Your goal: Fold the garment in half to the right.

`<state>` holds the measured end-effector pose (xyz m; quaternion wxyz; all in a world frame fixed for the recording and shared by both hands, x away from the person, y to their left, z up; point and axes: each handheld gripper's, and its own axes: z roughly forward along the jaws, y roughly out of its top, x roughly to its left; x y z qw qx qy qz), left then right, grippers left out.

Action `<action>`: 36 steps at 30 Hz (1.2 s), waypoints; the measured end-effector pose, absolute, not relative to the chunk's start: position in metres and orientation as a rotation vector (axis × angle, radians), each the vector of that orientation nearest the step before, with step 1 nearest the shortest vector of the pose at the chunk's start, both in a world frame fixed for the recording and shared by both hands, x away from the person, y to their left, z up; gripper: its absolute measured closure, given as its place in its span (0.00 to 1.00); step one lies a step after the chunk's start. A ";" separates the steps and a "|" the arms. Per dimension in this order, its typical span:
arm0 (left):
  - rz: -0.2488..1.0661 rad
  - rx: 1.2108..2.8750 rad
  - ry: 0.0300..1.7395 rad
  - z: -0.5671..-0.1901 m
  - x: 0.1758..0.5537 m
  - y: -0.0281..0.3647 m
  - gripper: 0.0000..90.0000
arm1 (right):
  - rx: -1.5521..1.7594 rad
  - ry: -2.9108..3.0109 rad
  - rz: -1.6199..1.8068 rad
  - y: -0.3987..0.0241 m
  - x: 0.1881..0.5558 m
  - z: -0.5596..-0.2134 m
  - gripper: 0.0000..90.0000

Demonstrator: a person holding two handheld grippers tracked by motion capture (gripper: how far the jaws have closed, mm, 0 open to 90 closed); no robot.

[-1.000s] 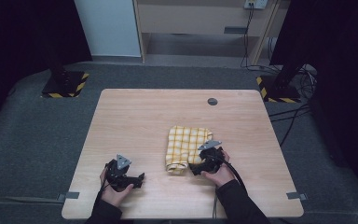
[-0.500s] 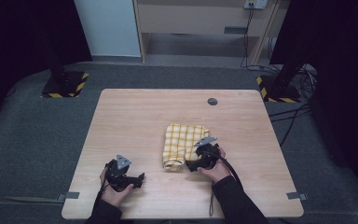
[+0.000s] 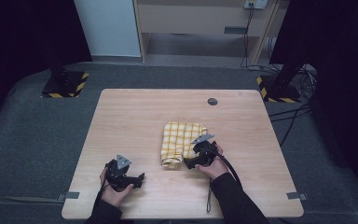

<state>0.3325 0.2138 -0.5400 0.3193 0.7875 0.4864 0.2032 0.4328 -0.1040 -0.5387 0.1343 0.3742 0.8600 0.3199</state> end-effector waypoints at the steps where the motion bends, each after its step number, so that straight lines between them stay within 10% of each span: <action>1: 0.534 2.070 1.279 -0.540 0.333 0.214 0.00 | 1.088 2.494 0.928 -0.104 0.433 -0.539 0.00; 36: 0.534 2.071 1.279 -0.540 0.333 0.214 0.00 | 1.025 2.527 0.945 -0.095 0.452 -0.539 0.00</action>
